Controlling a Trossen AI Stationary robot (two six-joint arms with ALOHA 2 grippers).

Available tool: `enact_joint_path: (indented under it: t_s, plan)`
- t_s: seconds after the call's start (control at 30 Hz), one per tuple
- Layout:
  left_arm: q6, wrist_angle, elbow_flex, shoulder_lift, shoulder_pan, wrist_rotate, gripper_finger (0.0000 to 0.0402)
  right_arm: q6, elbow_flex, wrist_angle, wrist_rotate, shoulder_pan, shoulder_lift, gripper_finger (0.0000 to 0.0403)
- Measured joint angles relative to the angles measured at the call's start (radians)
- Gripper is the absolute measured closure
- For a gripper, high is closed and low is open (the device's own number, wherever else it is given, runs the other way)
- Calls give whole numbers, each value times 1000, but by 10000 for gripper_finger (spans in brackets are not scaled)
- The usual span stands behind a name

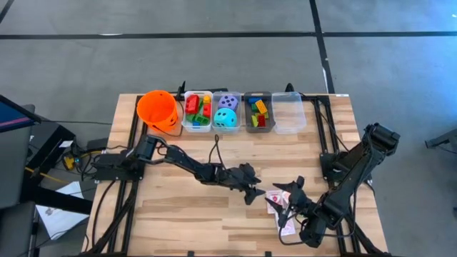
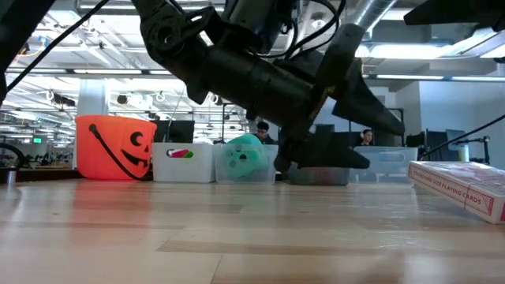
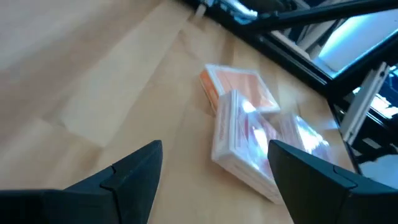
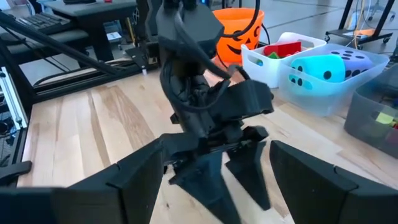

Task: Pick & Place Toys
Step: Put the top red deck of cards into the right transparent bin

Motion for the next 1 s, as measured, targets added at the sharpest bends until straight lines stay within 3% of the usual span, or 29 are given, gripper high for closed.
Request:
enact_joint_path:
  t_s: [0.13,0.4,0.77,1.0]
  plan:
    - [12,5,14,23,4,-11,116,-3,0,0,0,0,0,121]
    - [26,20,187,186,8,58,116,-3,0,-6,2,-6,0,121]
    - [74,-21,215,193,-5,173,116,-3,0,-4,-19,-4,0,121]
    - [387,-124,215,190,-60,169,116,-3,0,-4,-20,-4,0,121]
